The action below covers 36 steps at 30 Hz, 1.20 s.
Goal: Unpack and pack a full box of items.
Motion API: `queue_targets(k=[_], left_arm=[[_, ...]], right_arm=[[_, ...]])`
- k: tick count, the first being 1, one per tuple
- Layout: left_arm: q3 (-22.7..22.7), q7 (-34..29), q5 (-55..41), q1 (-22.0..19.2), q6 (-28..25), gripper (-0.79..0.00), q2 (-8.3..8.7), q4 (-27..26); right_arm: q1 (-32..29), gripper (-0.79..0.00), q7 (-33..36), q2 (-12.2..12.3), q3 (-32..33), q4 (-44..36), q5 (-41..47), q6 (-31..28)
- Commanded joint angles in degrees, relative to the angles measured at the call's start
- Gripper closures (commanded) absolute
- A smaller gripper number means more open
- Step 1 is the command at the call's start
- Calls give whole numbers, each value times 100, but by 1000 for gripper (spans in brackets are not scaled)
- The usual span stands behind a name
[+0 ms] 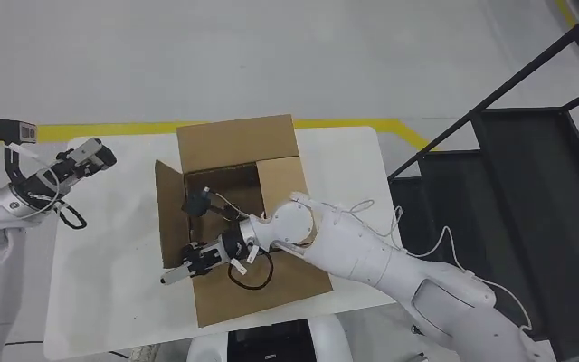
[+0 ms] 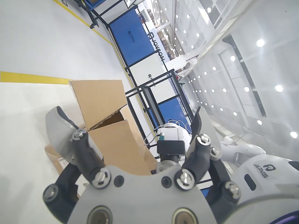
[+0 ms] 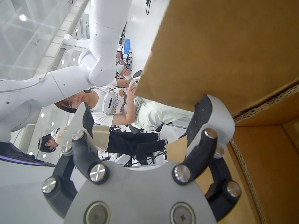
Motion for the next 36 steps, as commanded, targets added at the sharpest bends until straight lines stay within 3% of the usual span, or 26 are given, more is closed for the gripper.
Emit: queue_targets(k=[1, 8, 12, 19, 27, 36], left_arm=[[19, -95, -95, -23, 2, -785, -3, -39], [337, -584, -247, -221, 208, -785, -24, -138], [657, -892, -156, -430, 572, -785, -43, 118], [815, -766, 353, -505, 995, -785, -38, 425], [980, -876, 763, -298, 1488, -785, -20, 518], [1716, -631, 853, -544, 1354, -785, -180, 1012]], right_arm=[[2, -785, -43, -60, -73, 57, -74, -27], [68, -785, -82, -219, -162, 262, -268, -79], [78, -785, -77, -271, -135, 386, -321, -105], [27, -785, 24, -267, 88, 441, -257, -193], [-269, -785, 413, -6, 863, 27, 173, -294], [-1028, -785, 1136, 497, 2437, -457, 961, -313]])
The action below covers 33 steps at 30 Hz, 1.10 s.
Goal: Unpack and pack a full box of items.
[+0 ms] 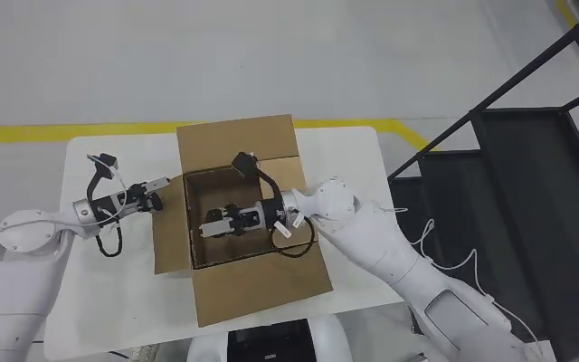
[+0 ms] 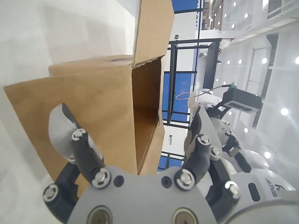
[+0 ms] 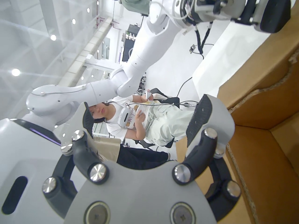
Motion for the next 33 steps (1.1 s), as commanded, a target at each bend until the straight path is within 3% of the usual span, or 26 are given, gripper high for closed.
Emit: queue_targets(k=[1, 8, 14, 18, 25, 33], left_arm=[[213, 96, 6, -120, -103, -785, -54, 166], [717, 177, -112, -474, -340, -785, -216, 561], [676, -75, -179, -659, -471, -785, -220, 721], [292, -314, -239, -593, -429, -785, -120, 309], [-143, -777, -92, -466, -142, -785, 19, -951], [524, -937, -281, -1009, -164, -785, -110, -1341]], right_arm=[[-154, -785, 141, 92, 353, -59, 113, -17], [-668, -785, 384, 299, 1074, -462, 348, 58], [-923, -785, 483, 382, 1332, -466, 442, 106], [-1033, -785, 532, 428, 1489, -434, 481, 79], [-1211, -785, 530, 506, 1775, -422, 511, 37], [-1446, -785, 436, 607, 2194, -384, 525, -21]])
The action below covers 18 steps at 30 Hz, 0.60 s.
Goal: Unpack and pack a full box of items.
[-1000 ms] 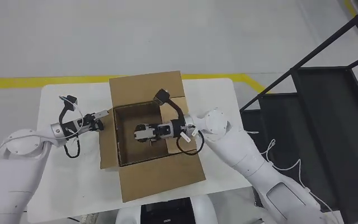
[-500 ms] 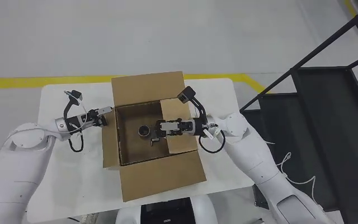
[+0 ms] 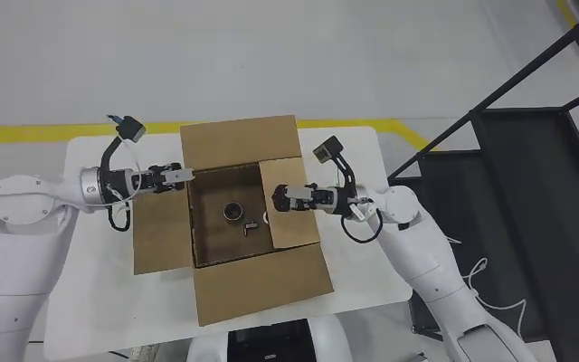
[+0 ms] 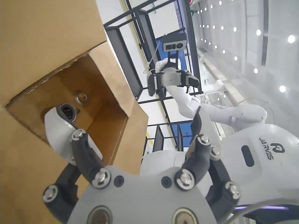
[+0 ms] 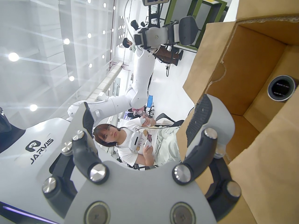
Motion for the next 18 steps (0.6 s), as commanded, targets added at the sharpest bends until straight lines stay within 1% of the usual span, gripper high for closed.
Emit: queue_targets(k=[1, 3, 6, 9, 11, 16, 18], left_arm=[[288, 18, 107, -206, -1, -785, -52, 70], [625, 50, 192, -391, 6, -785, -123, 124], [1177, 128, 236, -669, 16, -785, -261, 407], [1915, 89, 501, -967, -137, -785, -454, 765], [2328, 213, 639, -1177, -331, -785, -599, 1039], [3028, 601, 677, -1588, -577, -785, -938, 1698], [3268, 596, 613, -1720, -650, -785, -1069, 1918]], right_arm=[[-65, -785, -39, 27, 118, 8, -24, -10], [-139, -785, -86, 55, 251, 20, -15, -26], [-257, -785, -165, 100, 479, 40, 10, -58], [-365, -785, -226, 139, 670, 34, 38, -67], [-428, -785, -256, 164, 777, 13, 8, -76], [-596, -785, -293, 213, 956, -78, -46, -71], [-669, -785, -280, 231, 1010, -117, -49, -70]])
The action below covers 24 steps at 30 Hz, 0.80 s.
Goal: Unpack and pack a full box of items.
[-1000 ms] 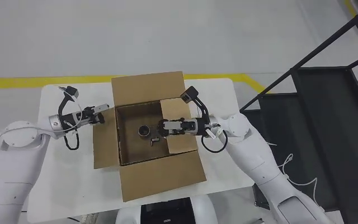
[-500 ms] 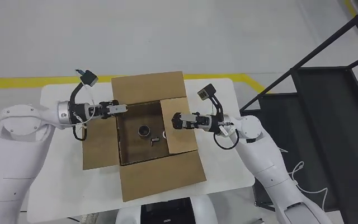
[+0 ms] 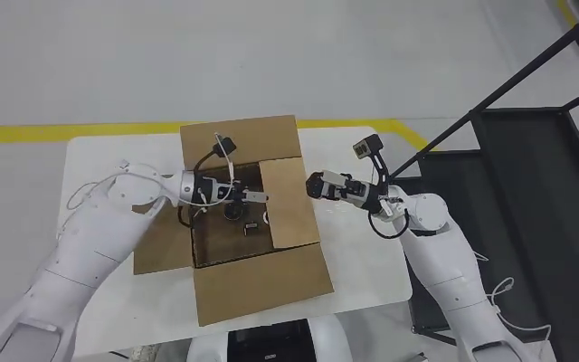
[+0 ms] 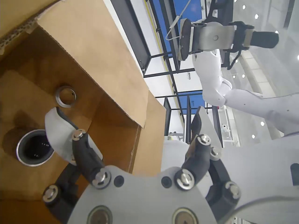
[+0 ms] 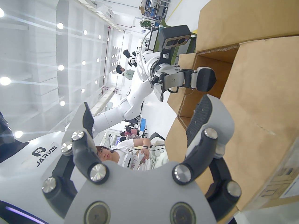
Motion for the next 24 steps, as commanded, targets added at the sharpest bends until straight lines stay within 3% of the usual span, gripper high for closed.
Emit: queue_targets(k=[1, 6, 11, 24], left_arm=[[240, -61, -211, -121, -93, -785, -139, 246], [681, -69, -308, -481, -411, -785, -463, 932], [827, 243, -497, -822, -730, -785, -741, 1486], [903, -81, -1254, -1310, -1264, -785, -1167, 1609]], right_arm=[[-72, -785, 18, 18, 56, -38, 4, 2], [-242, -785, 60, 67, 251, -236, 70, 32], [-430, -785, 136, 120, 463, -552, 121, 55], [-766, -785, 1080, 232, 642, -1072, 652, 301]])
